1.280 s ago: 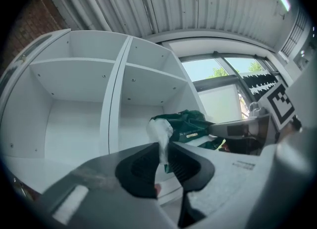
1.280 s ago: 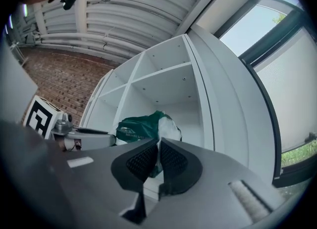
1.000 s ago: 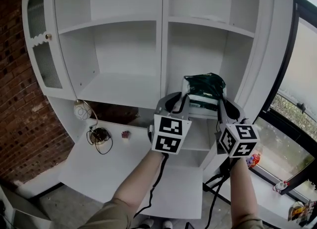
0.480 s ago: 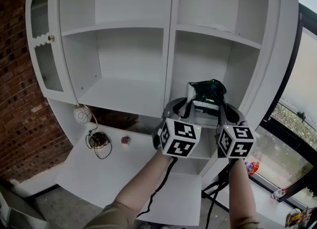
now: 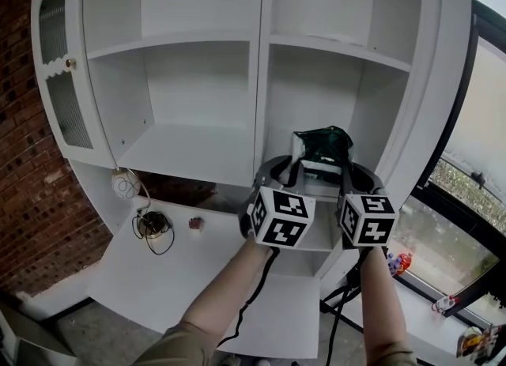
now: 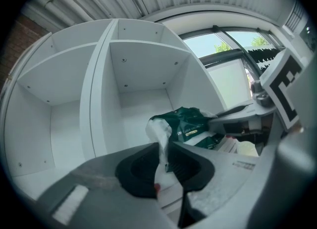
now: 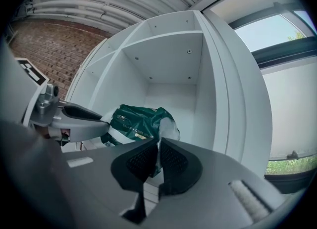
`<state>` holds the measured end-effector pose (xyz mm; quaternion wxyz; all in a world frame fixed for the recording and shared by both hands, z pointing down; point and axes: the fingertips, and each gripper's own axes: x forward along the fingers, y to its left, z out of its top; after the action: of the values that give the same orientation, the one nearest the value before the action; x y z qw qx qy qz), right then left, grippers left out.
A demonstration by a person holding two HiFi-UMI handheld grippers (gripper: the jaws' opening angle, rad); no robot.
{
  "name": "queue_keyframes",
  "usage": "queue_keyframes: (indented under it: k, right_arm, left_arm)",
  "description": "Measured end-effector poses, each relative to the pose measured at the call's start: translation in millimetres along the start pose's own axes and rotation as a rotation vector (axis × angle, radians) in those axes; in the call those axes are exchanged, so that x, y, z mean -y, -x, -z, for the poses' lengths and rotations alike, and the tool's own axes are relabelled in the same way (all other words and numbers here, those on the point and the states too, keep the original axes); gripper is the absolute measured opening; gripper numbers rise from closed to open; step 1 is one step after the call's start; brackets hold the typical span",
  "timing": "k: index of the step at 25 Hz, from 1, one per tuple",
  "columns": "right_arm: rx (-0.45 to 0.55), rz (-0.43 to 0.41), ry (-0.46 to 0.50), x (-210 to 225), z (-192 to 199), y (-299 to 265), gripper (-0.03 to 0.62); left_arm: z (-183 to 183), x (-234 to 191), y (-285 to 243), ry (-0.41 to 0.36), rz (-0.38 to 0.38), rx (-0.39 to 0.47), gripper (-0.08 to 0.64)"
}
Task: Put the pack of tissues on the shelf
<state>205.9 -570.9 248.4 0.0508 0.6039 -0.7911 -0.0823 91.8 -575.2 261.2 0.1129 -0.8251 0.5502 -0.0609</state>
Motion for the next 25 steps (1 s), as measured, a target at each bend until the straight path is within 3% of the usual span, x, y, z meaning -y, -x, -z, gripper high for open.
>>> queue_keyframes:
  k: [16,25]
  right_arm:
    - [-0.1,-0.006,0.083,-1.8,10.9,-10.1,0.005]
    - [-0.047,-0.006,0.021,0.3,6.8,-9.1,0.011]
  left_arm:
    - [10.0,-0.9,-8.2,-0.032,0.005,-0.049,0.072]
    - [12.4,-2.3,-5.9,-0.02,-0.007,-0.037,0.086]
